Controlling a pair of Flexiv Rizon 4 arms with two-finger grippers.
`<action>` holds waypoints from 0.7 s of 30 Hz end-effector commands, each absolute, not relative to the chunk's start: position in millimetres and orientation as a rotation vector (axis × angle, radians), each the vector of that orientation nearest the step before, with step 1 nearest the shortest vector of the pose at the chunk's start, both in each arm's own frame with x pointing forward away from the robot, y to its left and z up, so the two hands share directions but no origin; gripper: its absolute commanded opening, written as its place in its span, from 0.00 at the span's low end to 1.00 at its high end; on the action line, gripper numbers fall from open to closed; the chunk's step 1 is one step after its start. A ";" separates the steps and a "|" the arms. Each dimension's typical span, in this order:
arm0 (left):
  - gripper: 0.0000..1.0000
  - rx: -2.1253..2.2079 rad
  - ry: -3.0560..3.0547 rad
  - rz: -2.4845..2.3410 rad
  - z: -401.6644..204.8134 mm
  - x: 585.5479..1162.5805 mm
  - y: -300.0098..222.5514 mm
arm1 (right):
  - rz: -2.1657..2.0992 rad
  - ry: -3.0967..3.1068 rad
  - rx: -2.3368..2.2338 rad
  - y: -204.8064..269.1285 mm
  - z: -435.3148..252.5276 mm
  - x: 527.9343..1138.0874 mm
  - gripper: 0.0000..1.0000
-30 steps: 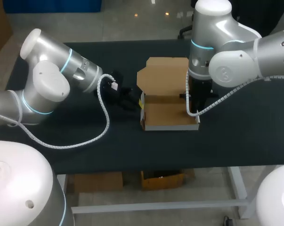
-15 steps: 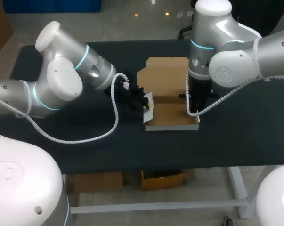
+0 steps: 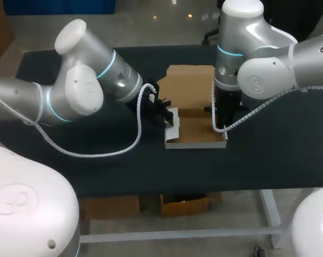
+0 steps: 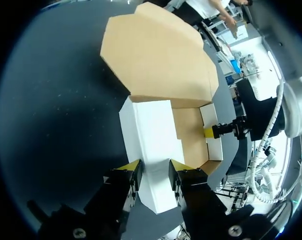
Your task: Assemble the packaging by folding the flat box into shape, placing the metal phone stand inside, and closing the box properly
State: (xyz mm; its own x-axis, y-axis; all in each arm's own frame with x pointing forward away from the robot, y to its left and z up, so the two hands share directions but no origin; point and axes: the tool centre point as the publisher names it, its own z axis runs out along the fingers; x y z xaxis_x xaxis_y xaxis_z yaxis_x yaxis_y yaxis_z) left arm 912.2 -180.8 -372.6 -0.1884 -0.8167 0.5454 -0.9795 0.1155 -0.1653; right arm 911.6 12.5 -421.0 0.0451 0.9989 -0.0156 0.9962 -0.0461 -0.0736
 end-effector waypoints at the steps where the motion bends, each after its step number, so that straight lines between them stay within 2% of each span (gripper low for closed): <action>1: 0.36 1.837 -2.128 0.649 -374.2 912.2 -184.4 | 0.099 -2.139 -2.240 13.8 -421.7 911.5 0.00; 21: 0.34 2.037 -2.211 0.481 -380.0 918.9 -177.2 | 0.099 -2.139 -2.240 13.8 -421.7 911.5 0.00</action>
